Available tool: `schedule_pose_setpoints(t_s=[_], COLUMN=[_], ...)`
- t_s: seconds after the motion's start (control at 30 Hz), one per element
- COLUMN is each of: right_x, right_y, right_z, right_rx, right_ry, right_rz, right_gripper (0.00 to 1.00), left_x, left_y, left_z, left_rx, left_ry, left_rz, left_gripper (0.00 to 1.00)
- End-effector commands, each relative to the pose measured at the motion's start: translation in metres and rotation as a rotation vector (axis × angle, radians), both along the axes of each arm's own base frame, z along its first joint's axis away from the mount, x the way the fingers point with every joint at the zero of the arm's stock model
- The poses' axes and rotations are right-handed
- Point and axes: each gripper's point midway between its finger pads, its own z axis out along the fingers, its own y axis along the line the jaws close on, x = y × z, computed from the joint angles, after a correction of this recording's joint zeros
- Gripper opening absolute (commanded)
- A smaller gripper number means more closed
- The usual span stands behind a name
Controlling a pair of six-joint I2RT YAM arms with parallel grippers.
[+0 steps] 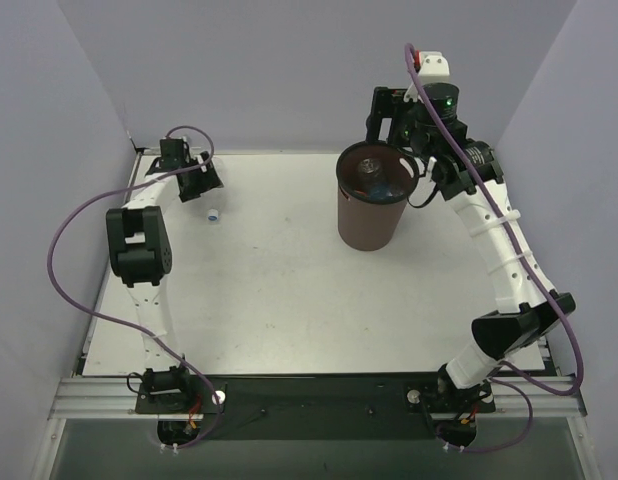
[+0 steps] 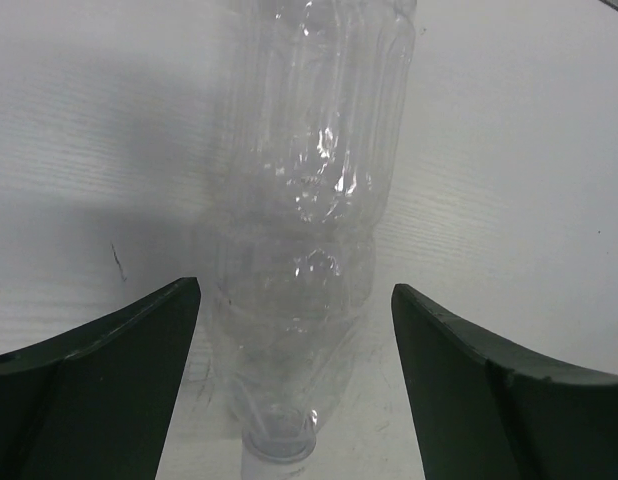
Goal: Put the plastic bottles in the bin
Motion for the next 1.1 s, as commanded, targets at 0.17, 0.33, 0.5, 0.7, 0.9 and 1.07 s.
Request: schedule_pose_setpoints(t_s=[0.17,0.33,0.5,0.7,0.9,1.07], right_x=[-0.032,-0.053,-0.073,-0.1,-0.115,-0.124], right_y=[0.014,0.039,0.054,0.07,0.068,0.067], right_z=[-0.012,-0.01,-0.009,-0.021,-0.02,-0.013], right_rx=[0.057,0.169,0.314,0.47,0.511,0.531], right_ry=[0.115,0.237,0.326,0.484,0.507,0.495], right_rz=[0.06,0.155,0.212,0.242,0.237,0.259], right_gripper=[0.84,0.83,0.86,0.91,0.91,0.91], left_x=[0.028,-0.014,-0.09,-0.181,-0.227,-0.242], left_y=[-0.048,-0.11,-0.179,-0.253,-0.283,-0.293], left_z=[0.033,0.118,0.206,0.264,0.287,0.288], left_rx=[-0.168,-0.344,-0.375,-0.328,-0.278,-0.232], left_ry=[-0.133,-0.453,-0.661,-0.83,-0.906,-0.906], left_rz=[-0.271,-0.498,-0.693,-0.877,-0.99,-1.043], left_gripper=[0.53,0.48,0.47,0.46,0.45,0.45])
